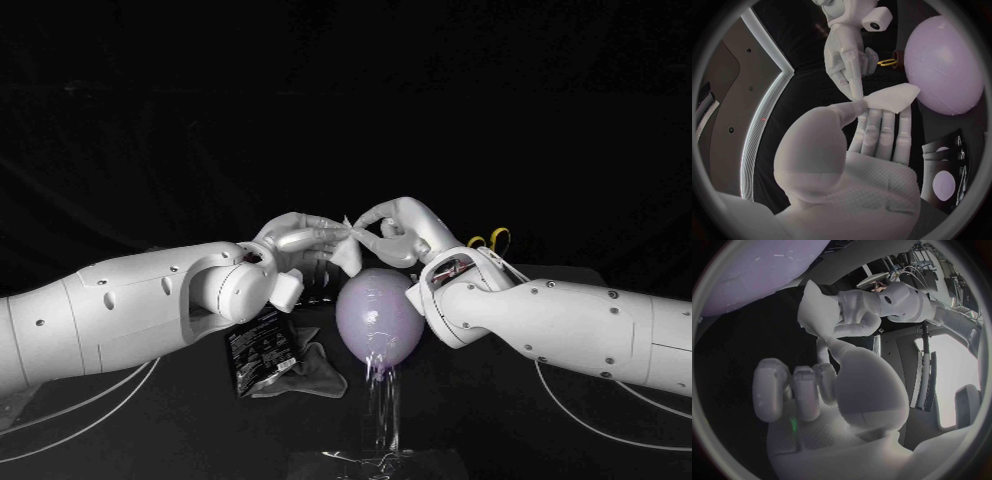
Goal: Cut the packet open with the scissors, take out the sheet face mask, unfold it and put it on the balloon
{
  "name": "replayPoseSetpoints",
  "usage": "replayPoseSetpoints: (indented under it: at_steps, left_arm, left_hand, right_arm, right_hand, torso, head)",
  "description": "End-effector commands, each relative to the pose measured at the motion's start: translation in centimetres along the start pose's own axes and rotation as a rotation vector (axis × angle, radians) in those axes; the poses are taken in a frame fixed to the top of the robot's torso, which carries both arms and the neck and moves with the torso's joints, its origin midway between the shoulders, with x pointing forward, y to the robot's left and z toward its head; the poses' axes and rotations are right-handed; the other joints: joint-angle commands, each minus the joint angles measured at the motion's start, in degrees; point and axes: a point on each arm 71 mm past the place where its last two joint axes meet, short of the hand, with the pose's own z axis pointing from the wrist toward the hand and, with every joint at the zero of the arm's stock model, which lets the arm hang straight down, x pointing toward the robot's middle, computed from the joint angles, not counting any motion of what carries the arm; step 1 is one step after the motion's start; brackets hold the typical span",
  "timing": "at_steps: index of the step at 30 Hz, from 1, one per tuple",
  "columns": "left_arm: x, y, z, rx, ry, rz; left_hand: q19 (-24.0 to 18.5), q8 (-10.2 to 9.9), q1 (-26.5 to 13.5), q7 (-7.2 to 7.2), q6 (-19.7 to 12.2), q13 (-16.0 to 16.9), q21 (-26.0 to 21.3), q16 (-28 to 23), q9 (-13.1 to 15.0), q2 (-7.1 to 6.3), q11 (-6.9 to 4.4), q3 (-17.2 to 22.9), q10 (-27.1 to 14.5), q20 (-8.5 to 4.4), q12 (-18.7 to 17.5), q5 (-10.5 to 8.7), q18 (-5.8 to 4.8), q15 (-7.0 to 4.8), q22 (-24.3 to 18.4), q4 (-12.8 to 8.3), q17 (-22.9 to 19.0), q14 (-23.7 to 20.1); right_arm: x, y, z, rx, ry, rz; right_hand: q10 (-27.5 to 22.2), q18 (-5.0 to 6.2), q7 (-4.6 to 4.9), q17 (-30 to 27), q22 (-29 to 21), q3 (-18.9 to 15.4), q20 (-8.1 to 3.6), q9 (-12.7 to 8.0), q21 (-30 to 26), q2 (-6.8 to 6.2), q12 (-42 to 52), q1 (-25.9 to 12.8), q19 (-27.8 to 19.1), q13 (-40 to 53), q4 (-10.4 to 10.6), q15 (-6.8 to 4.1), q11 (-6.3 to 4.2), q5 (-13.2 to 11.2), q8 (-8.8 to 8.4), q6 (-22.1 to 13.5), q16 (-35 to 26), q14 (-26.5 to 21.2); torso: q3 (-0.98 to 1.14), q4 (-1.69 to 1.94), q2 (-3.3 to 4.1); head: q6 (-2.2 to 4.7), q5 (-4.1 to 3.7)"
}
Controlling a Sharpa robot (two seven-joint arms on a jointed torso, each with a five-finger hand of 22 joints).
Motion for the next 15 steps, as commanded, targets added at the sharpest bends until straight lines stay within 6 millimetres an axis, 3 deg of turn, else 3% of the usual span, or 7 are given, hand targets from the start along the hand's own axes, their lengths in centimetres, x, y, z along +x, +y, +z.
replayPoseSetpoints:
  at_steps: [1, 8, 15]
  left_arm:
    - [0.36, -0.18, 0.06, 0.008, 0.02, 0.002]
    - [0.54, -0.19, 0.11, 0.008, 0.028, 0.001]
    - [0.64, -0.19, 0.13, 0.008, 0.031, 0.0]
  left_hand:
    - [-0.2, 0.1, -0.1, 0.18, 0.2, 0.1, 0.3, 0.3, 6.2, 0.53, 0.09, -0.3, 0.3, 0.01, -0.2, 0.17, 0.76, 0.11, 0.1, 0.0, 0.0, -0.3]
    - [-0.3, 0.2, -0.1, 0.18, 0.1, 0.1, 0.5, 0.3, 6.3, 0.54, 0.1, -0.3, 0.3, 0.02, -0.2, 0.17, 0.76, 0.12, 0.1, 0.0, 0.0, -0.3]
    - [-0.3, 0.2, -0.1, 0.18, 0.1, 0.1, 0.5, 0.3, 6.4, 0.54, 0.11, -0.3, 0.3, 0.02, -0.2, 0.17, 0.76, 0.13, 0.2, 0.0, 0.0, -0.3]
  right_arm:
    - [0.06, 0.46, 0.04, -0.039, -0.011, -0.003]
    - [0.41, 0.66, 0.21, -0.042, 0.004, -0.012]
    - [0.58, 0.71, 0.31, -0.039, 0.011, -0.017]
  right_hand:
    - [2.8, -0.54, -0.2, 15.0, 11.9, 0.4, -0.53, 0.2, 0.4, 0.16, 0.4, 1.0, 0.9, 11.0, -0.8, -0.59, -0.57, -0.2, 0.47, 0.8, 0.2, 6.0]
    - [3.1, -0.63, -0.82, 15.0, 12.0, 1.2, -1.11, 0.8, 0.8, -0.07, 0.9, 2.6, 1.1, 11.3, -2.8, -1.14, -1.14, -0.2, 1.56, 1.3, 0.2, 6.0]
    - [3.2, -0.64, -0.94, 15.0, 12.0, 1.3, -1.27, 1.0, 0.8, -0.25, 1.0, 2.7, 1.1, 11.4, -3.2, -1.26, -1.26, -0.2, 1.95, 1.3, 0.2, 6.0]
  torso:
    - [-0.01, 0.04, -0.01]
    - [-0.04, 0.06, 0.03]
    - [-0.03, 0.05, 0.01]
  head:
    - [-0.09, -0.08]
    - [-0.2, -0.13]
    - [-0.33, -0.09]
